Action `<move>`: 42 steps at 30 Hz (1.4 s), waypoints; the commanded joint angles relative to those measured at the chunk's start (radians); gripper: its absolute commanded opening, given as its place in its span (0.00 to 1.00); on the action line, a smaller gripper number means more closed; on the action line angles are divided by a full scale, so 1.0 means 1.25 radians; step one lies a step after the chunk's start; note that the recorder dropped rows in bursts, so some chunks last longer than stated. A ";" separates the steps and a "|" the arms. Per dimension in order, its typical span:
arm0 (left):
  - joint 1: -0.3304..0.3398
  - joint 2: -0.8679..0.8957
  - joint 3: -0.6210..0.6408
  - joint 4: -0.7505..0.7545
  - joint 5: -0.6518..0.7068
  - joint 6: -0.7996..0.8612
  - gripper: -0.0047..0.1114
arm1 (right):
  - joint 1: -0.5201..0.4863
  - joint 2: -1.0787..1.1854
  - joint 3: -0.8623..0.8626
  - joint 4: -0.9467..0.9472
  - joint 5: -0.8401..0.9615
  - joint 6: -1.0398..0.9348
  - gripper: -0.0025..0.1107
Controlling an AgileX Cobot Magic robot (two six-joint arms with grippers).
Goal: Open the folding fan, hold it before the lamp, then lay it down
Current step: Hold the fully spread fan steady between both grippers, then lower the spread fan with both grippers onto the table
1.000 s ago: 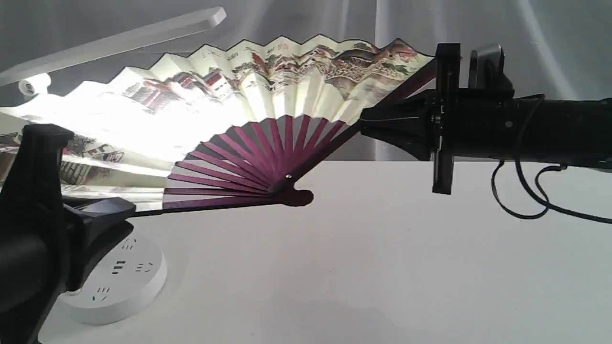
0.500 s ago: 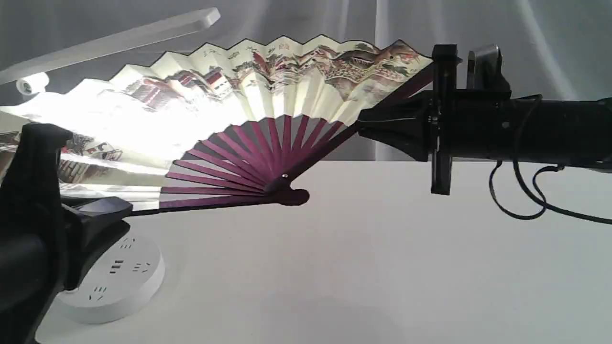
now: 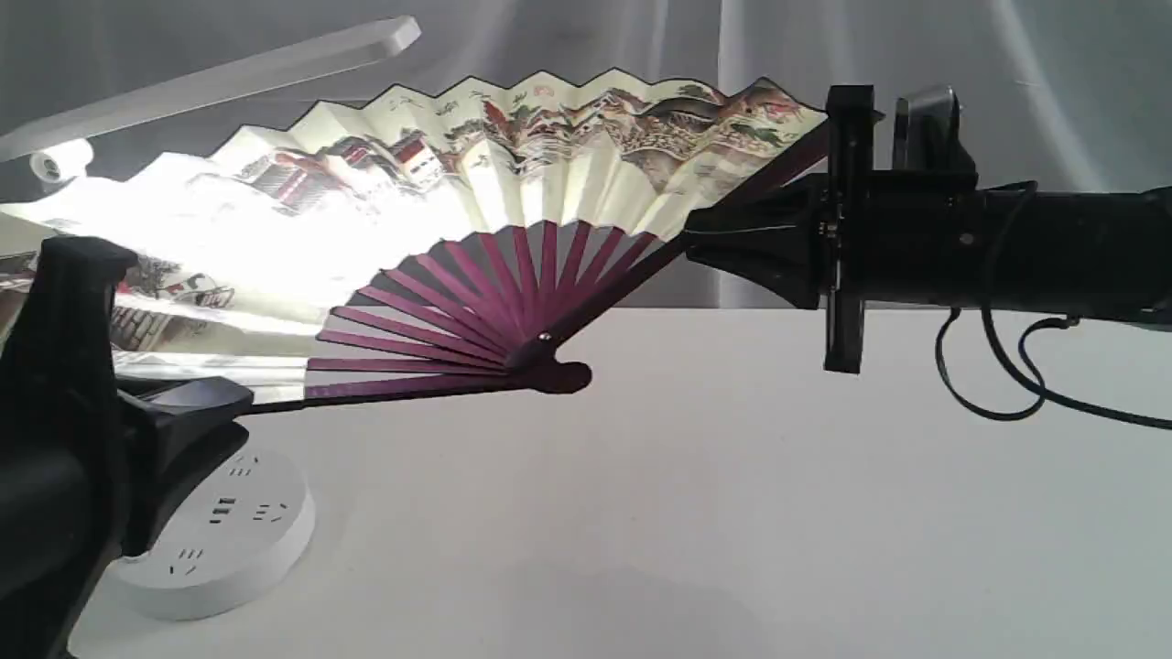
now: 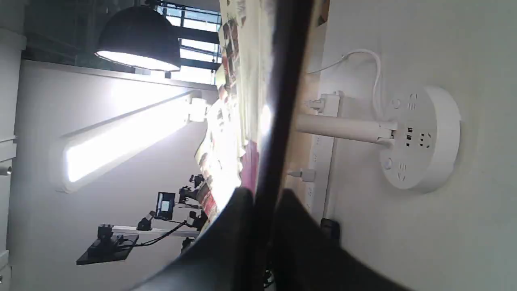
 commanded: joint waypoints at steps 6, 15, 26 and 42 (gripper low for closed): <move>0.004 -0.002 0.009 0.004 -0.024 0.015 0.04 | -0.023 -0.009 -0.008 0.043 -0.063 -0.009 0.02; 0.004 -0.002 0.009 0.004 0.005 0.028 0.04 | -0.085 -0.012 -0.008 0.043 0.012 -0.001 0.02; 0.004 0.024 0.009 0.004 0.055 0.035 0.04 | -0.099 -0.017 -0.008 -0.009 0.013 0.014 0.02; 0.004 0.194 0.008 0.004 0.143 0.034 0.04 | -0.175 -0.017 0.101 -0.065 -0.038 -0.001 0.02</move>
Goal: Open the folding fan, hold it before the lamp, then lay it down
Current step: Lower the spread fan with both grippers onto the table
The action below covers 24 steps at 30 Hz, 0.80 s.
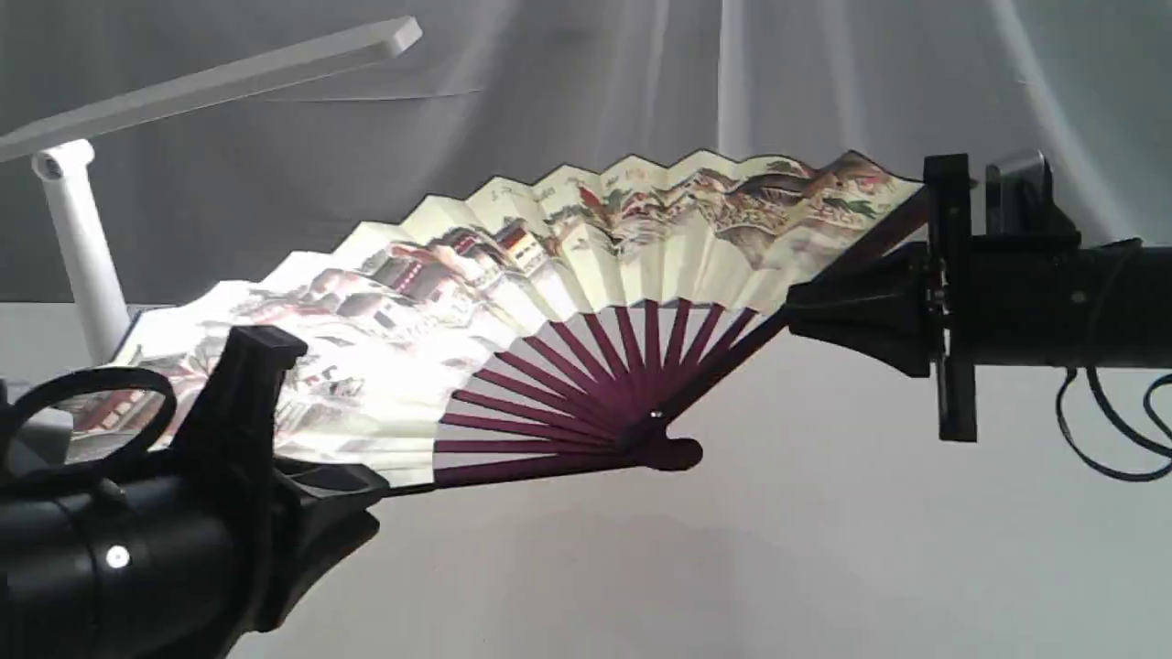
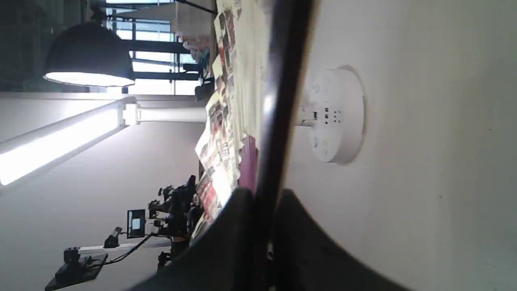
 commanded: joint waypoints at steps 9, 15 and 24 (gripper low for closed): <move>0.004 0.147 -0.014 0.017 -0.006 0.031 0.04 | -0.055 -0.008 0.027 -0.054 -0.135 -0.030 0.02; 0.004 0.210 -0.071 0.036 -0.004 0.031 0.04 | -0.055 -0.008 0.027 -0.119 -0.184 -0.013 0.02; 0.004 0.276 -0.071 0.036 -0.007 0.004 0.04 | -0.055 -0.006 0.027 -0.139 -0.234 -0.006 0.02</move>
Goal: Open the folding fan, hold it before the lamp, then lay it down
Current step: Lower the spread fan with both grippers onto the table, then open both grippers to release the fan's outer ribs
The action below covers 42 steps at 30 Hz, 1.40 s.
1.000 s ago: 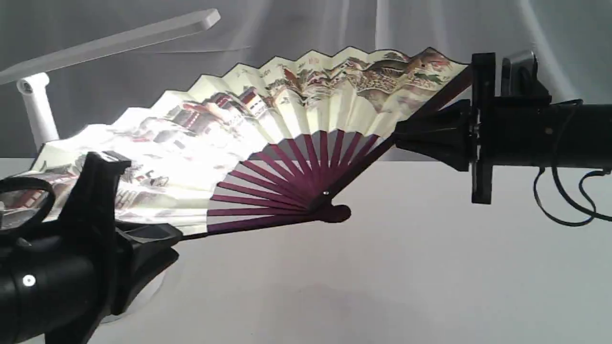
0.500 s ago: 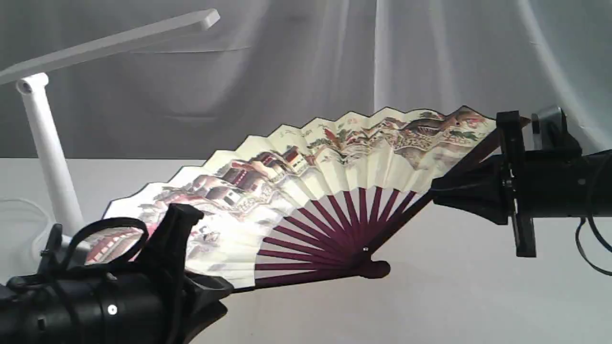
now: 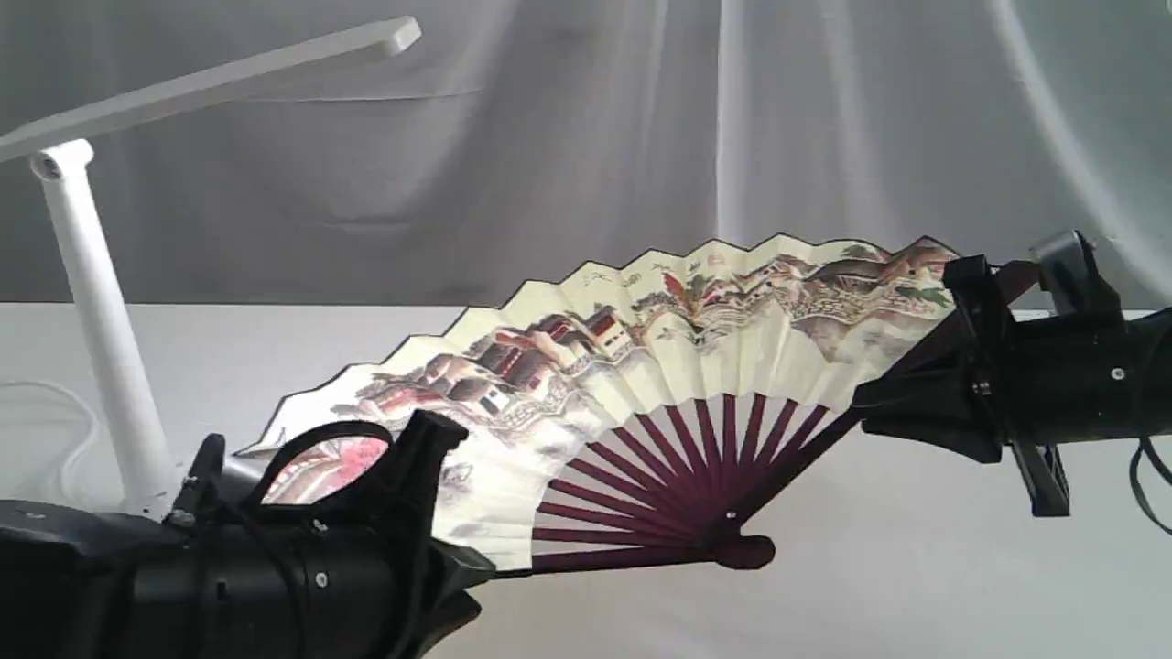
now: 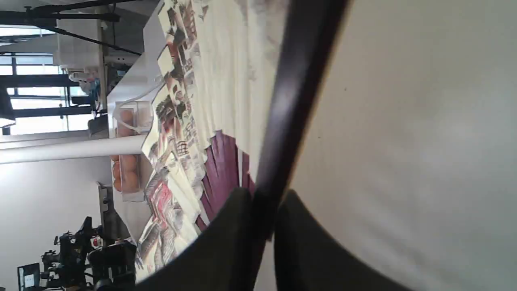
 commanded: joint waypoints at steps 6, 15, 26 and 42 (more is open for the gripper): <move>0.004 0.047 0.013 0.034 -0.072 -0.001 0.04 | -0.016 0.026 -0.008 0.013 -0.096 -0.012 0.02; 0.004 0.085 -0.002 0.041 -0.063 0.001 0.04 | -0.016 0.077 -0.008 0.016 -0.099 -0.024 0.02; 0.048 0.085 -0.015 0.043 0.016 0.085 0.16 | -0.016 0.142 -0.008 0.009 -0.119 -0.043 0.02; 0.095 0.082 -0.015 0.043 0.082 0.182 0.27 | -0.016 0.232 -0.008 -0.037 -0.060 -0.054 0.34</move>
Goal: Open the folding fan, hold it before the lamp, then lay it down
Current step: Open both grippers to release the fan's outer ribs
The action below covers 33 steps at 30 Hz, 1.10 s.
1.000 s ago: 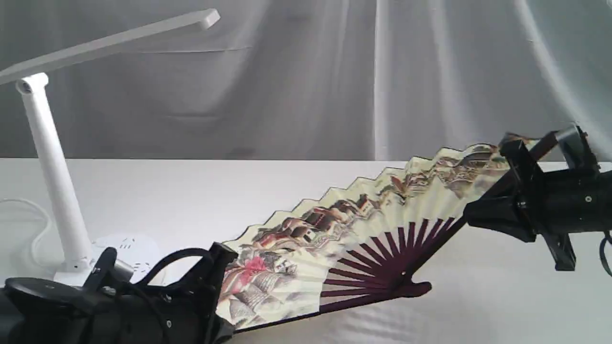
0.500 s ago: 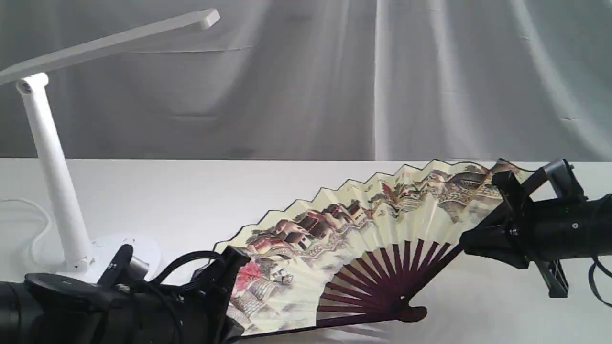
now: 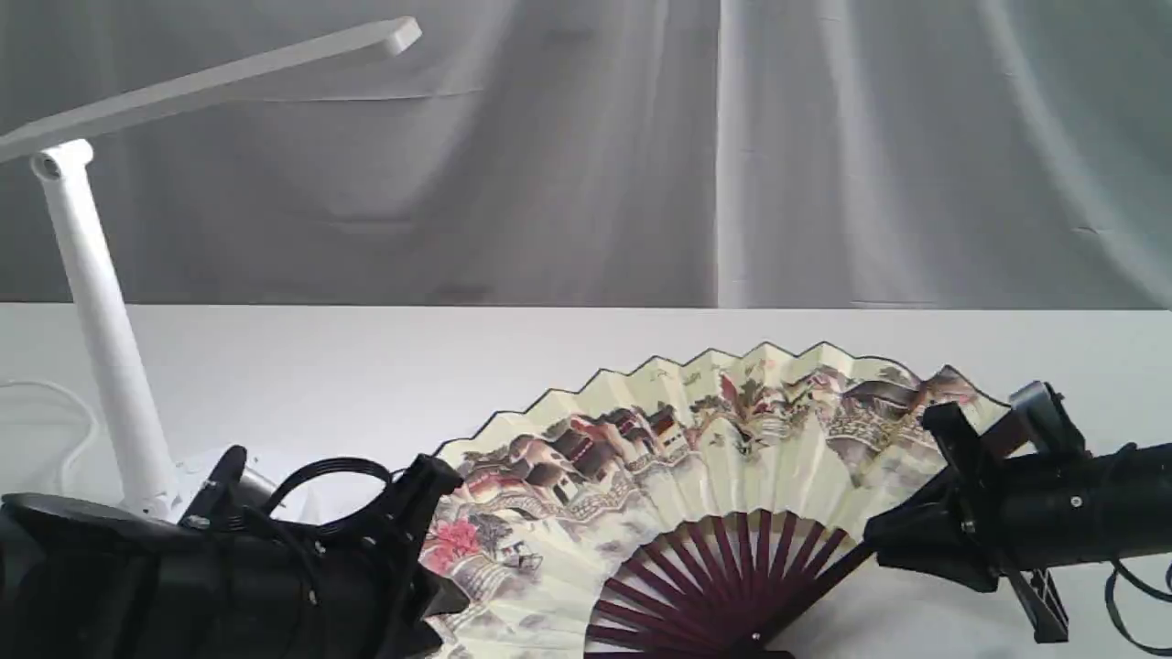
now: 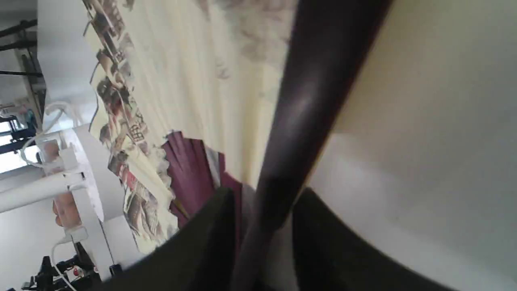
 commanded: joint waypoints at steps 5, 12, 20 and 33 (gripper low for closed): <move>0.002 -0.005 -0.002 0.003 0.019 0.062 0.27 | -0.003 -0.002 -0.002 -0.020 0.066 -0.007 0.49; 0.011 -0.007 -0.002 0.003 0.049 0.106 0.28 | -0.003 -0.005 -0.002 -0.046 0.089 0.022 0.52; 0.101 -0.007 -0.002 0.003 0.214 0.181 0.28 | -0.003 -0.057 -0.002 -0.134 0.059 0.075 0.52; 0.130 -0.007 -0.002 0.294 0.305 0.050 0.28 | -0.003 -0.133 -0.002 -0.260 0.041 0.139 0.52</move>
